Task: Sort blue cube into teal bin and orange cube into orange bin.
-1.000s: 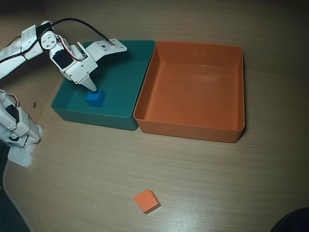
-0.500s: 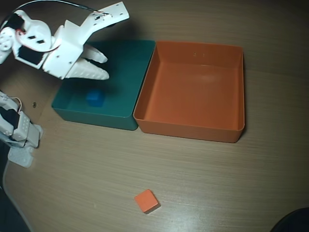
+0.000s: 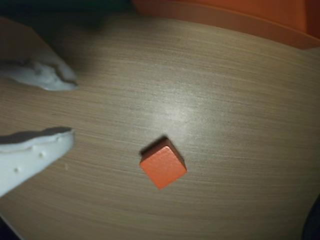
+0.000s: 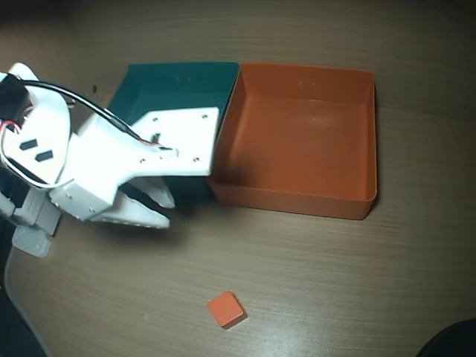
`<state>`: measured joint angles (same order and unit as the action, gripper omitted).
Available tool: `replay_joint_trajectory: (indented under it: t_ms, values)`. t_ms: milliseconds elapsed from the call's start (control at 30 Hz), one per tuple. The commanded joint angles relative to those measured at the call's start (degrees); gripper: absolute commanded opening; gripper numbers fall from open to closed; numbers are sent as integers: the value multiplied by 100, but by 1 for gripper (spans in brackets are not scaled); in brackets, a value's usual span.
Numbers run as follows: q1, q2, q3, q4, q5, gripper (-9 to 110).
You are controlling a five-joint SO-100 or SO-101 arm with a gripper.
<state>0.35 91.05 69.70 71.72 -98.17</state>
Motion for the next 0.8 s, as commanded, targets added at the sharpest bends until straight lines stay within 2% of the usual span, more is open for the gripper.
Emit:
replay_joint_trajectory:
  t_ms: [0,400,600,767]
  values:
    - [141,-202,-536,-360,44,7]
    - [615,-1204,-826,-1099,-53,9]
    - [360,-1477,-835,-2206,-149,28]
    - [352,-1872,-747,-3190,-1336,39]
